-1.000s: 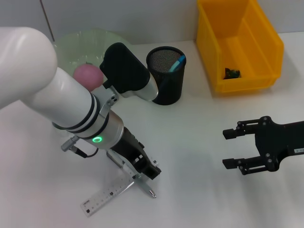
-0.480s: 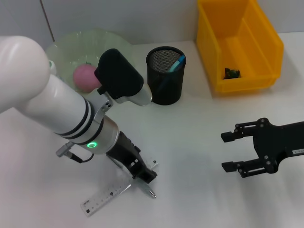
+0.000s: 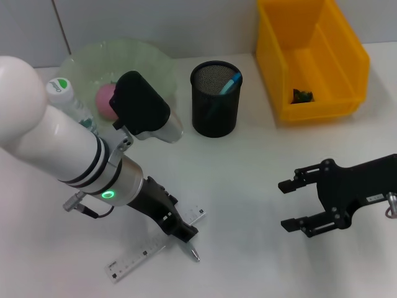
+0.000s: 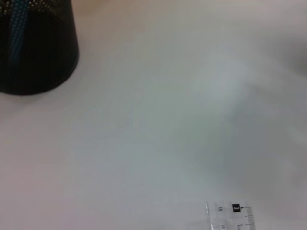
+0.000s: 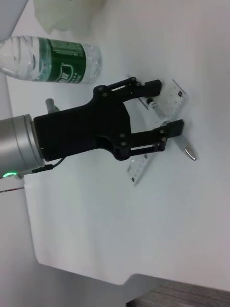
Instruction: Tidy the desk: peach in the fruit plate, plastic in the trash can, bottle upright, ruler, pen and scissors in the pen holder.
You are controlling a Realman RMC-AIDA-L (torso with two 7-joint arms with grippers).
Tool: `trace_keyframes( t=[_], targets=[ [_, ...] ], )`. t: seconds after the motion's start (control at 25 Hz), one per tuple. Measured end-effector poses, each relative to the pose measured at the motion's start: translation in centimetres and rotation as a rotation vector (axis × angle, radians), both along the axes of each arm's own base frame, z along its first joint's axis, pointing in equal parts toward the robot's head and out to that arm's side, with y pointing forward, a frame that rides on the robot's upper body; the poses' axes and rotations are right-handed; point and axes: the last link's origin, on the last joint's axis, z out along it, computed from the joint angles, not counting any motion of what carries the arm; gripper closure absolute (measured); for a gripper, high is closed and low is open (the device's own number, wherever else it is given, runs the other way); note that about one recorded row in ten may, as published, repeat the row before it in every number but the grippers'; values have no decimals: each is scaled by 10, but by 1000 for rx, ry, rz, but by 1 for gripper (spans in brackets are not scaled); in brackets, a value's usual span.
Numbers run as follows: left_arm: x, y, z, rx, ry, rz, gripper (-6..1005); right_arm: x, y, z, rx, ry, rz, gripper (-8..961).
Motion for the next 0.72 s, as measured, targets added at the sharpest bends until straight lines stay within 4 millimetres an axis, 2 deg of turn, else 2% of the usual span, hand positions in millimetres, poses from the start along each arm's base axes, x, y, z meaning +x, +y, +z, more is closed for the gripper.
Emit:
trace_keyframes(
  t=[0.04, 0.2, 0.72],
  targets=[
    [-7, 0, 0, 4, 0, 14, 201, -1, 1, 0, 1, 1, -1, 230],
    [-10, 3, 3, 9, -4, 23, 201, -4, 4, 0, 1, 5, -4, 230],
    [2, 6, 0, 6, -20, -3, 217, -5, 6, 2, 3, 0, -15, 230]
  ],
)
